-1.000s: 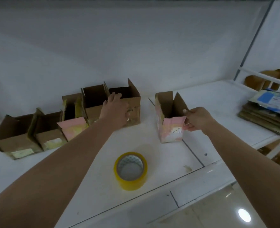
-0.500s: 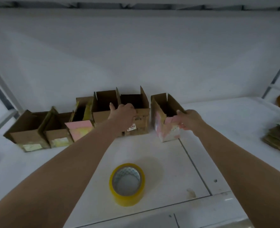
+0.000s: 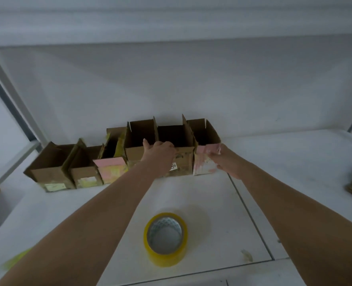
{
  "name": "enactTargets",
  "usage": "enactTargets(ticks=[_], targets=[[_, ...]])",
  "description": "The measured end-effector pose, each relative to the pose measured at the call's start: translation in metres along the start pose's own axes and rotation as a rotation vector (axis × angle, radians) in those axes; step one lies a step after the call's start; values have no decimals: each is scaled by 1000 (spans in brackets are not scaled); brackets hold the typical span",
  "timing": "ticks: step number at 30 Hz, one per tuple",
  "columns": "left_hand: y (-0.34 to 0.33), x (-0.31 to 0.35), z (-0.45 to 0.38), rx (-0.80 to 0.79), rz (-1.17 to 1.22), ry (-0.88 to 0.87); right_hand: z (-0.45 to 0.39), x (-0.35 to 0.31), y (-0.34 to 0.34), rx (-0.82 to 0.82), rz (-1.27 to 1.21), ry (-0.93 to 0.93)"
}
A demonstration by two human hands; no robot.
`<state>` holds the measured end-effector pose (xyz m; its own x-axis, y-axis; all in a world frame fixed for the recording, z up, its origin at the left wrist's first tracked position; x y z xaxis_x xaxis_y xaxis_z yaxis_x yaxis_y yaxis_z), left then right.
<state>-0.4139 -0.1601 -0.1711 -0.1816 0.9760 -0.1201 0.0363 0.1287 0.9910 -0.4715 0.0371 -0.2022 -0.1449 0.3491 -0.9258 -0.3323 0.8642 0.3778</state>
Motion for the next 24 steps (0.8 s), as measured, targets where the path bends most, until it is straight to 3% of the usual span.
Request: enactTargets(ticks=[4,7,11,18,24], targets=[[4,-6,5,17,44,5,14,0,-1,67,65,18],[11,-2,12,91,121,-4,33,3,4,57,386,36],[23,43,28,155,194,-162,67,8,19,102,686,33],[3,120,70,75,305,-442,156,22,52,211,1128,-59],[-8,183,117,-20,399,-617,234,51,77,261,1185,-190]])
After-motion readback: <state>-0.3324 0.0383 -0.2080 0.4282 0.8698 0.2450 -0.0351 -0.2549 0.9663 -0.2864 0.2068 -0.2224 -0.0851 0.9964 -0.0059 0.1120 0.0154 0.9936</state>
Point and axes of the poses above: each hand's wrist, its own z-axis away from the middle knuckle, its own y-axis out of the back of the hand, x = y × z, the point moved 3 cm from there along -z, towards the middle knuckle, and after that the axes turned 15 degrees about y, right-handed, at the moved point
